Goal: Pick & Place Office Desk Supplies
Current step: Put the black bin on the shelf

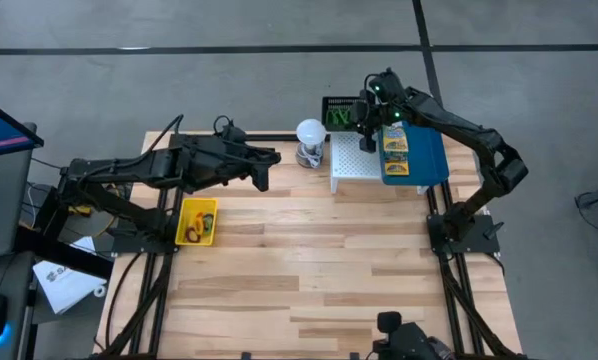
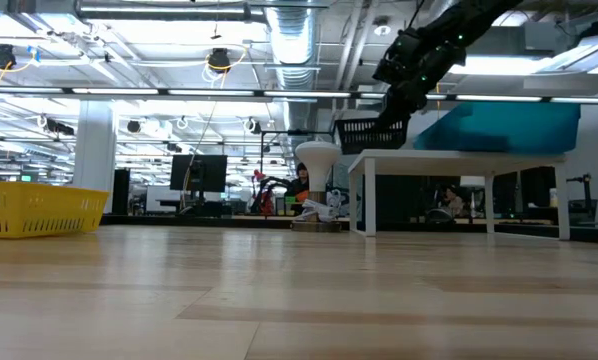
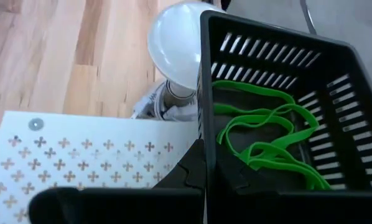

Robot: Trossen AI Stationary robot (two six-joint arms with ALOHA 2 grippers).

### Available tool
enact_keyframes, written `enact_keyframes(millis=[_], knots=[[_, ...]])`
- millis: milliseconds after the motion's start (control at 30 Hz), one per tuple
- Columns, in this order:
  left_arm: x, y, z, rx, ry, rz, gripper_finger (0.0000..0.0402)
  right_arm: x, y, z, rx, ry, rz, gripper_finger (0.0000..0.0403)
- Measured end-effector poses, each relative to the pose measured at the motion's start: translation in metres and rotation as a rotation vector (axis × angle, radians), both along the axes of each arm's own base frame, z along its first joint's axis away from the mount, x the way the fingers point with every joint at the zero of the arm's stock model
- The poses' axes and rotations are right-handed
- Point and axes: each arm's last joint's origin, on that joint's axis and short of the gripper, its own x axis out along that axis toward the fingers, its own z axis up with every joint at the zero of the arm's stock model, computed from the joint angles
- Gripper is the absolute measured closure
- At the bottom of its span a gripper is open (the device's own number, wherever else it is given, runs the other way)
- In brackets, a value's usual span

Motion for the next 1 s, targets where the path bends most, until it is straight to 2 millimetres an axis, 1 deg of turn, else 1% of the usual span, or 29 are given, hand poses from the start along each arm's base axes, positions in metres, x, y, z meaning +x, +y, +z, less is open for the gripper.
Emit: enact_keyframes(millis=[200,367,500,700,1000], knots=[[0.000,-0.003,0.000,-0.002,-0.005,0.009,0.0300,-0.011,-0.004,-0.004,0.018,0.026,-0.021,0.0403],[0.000,-0.004,0.000,-0.004,-0.007,0.009,0.0300,-0.017,0.004,-0.008,0.009,-0.005,-0.007,0.0403],[0.000,-0.004,0.000,-0.005,-0.007,0.009,0.0300,-0.017,0.009,-0.014,-0.008,-0.018,0.004,0.0403],[0.000,-0.004,0.000,-0.023,-0.019,0.014,0.0300,-0.020,0.009,-0.021,-0.001,-0.004,0.010,0.0403],[0.001,-0.006,0.002,-0.030,-0.047,0.009,0.0300,-0.024,0.004,-0.020,-0.011,-0.013,-0.006,0.0403]])
